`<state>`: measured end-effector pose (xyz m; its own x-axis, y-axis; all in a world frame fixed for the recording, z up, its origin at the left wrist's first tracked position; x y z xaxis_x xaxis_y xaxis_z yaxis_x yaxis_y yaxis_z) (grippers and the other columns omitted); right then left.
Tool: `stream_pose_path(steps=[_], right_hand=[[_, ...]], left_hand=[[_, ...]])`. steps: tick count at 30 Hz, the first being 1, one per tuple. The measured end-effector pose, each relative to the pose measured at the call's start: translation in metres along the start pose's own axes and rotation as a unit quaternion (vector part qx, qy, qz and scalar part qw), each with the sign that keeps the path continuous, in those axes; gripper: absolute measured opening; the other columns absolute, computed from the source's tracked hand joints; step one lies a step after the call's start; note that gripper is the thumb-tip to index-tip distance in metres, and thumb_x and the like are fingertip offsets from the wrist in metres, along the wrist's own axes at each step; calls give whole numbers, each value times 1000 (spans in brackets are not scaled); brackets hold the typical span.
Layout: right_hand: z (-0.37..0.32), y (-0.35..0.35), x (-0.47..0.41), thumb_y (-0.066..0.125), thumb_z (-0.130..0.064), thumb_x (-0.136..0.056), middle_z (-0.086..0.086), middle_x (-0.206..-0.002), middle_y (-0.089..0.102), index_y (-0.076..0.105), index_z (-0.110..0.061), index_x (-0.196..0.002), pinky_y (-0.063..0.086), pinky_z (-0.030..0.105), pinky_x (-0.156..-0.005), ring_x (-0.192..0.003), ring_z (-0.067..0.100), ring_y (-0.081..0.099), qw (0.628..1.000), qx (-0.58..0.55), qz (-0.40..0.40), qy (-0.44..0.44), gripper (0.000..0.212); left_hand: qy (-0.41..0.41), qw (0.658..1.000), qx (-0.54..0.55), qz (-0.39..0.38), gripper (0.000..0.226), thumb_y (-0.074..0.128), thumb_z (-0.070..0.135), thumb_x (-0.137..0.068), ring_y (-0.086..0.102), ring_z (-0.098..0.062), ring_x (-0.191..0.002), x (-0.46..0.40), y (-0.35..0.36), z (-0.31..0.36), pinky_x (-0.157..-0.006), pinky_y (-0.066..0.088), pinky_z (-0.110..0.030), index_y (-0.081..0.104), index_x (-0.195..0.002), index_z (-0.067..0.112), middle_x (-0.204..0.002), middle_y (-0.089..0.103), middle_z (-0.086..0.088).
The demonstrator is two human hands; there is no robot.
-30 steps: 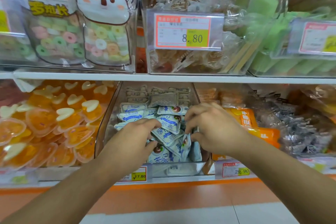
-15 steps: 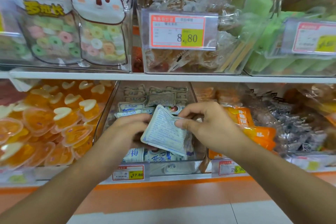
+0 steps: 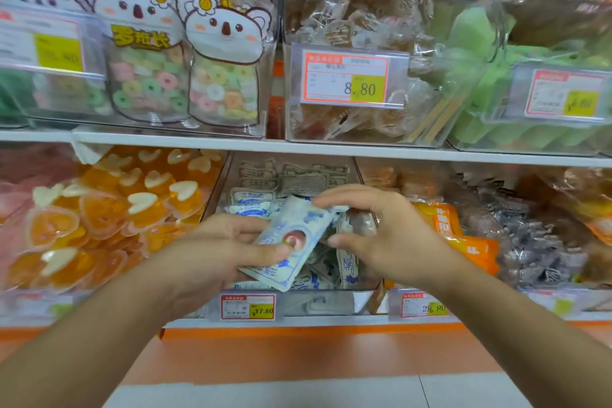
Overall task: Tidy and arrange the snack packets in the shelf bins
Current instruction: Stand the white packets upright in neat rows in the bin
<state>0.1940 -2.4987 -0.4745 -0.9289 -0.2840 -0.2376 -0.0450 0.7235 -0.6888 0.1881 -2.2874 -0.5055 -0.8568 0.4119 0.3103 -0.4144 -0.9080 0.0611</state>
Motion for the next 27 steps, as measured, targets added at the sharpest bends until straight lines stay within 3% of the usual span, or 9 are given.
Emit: stream_pose_path(steps=[3, 5, 8, 10, 13, 17, 20, 23, 27], right_hand=[[12, -7, -1, 73, -10, -95, -27, -132, 63, 66, -47, -130, 49, 33, -108, -126, 1, 56, 997, 67, 9, 36, 51], [14, -2, -2, 69, -8, -97, -25, -125, 65, 70, -41, -125, 47, 25, -106, -117, -6, 57, 993, 115, 1, 24, 43], [12, 27, -7, 67, -10, -98, -21, -115, 71, 78, -35, -112, 43, 14, -95, -94, -19, 55, 981, 172, -93, -13, 30], [13, 54, -11, 65, -13, -100, -17, -113, 76, 79, -33, -114, 44, 14, -93, -89, -12, 55, 963, 196, -183, -23, 29], [22, 83, -19, 61, -16, -101, -14, -120, 77, 77, -34, -122, 49, 19, -90, -96, -2, 61, 930, 239, -279, -2, 33], [35, 85, -34, 60, -29, -99, -3, -123, 70, 62, -42, -139, 57, 36, -85, -112, 24, 64, 902, 321, -288, 21, 42], [43, 88, -37, 62, -44, -96, 1, -121, 58, 45, -52, -148, 54, 45, -93, -115, 26, 56, 885, 351, -304, 42, 56], [55, 96, -39, 61, -56, -88, 3, -131, 60, 34, -54, -153, 50, 50, -98, -122, 30, 48, 860, 381, -336, 54, 71], [50, 93, -47, 76, -36, -90, -13, -146, 61, 46, -46, -153, 49, 42, -109, -133, 19, 55, 884, 299, -352, 73, 70]], left_hand=[[17, 991, -113, 66, 33, 80, 2, -83, 78, -18, -94, 3, -14, 1, -82, 59, -32, 78, -109, 21, -102, 82, 1], [32, 983, -143, 109, 33, 84, 9, -83, 79, -14, -88, 5, -21, 3, -77, 59, -32, 75, -109, 27, -97, 82, 7], [63, 968, -184, 155, 28, 88, 31, -79, 76, -2, -90, 4, -28, 4, -82, 59, -31, 74, -103, 33, -95, 80, 18], [89, 957, -216, 171, 29, 87, 36, -79, 73, 5, -91, 3, -29, 7, -84, 59, -30, 71, -103, 37, -95, 77, 26], [112, 954, -225, 166, 33, 87, 35, -79, 73, 5, -91, -1, -30, 6, -83, 62, -31, 69, -107, 38, -97, 76, 28], [123, 950, -232, 168, 37, 86, 39, -79, 70, 7, -101, -3, -39, 2, -90, 59, -29, 70, -112, 39, -104, 76, 28], [124, 951, -231, 163, 36, 86, 38, -80, 71, 7, -97, -4, -42, -1, -85, 60, -26, 70, -112, 39, -104, 76, 27], [130, 947, -249, 154, 31, 86, 41, -80, 72, 8, -94, -4, -41, 0, -82, 59, -25, 69, -106, 40, -102, 76, 28], [126, 953, -230, 153, 34, 86, 36, -80, 74, 3, -94, -2, -41, -1, -87, 61, -32, 70, -110, 37, -102, 78, 24]])
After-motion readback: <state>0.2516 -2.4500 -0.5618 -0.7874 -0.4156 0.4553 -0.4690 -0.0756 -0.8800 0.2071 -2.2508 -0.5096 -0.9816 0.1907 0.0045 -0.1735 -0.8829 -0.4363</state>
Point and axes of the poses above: each hand's wrist, its own x-axis away from the middle knuckle, its own y-axis out of the palm, z = x × y, the point moved 6 cm from there along -x, towards the middle knuckle
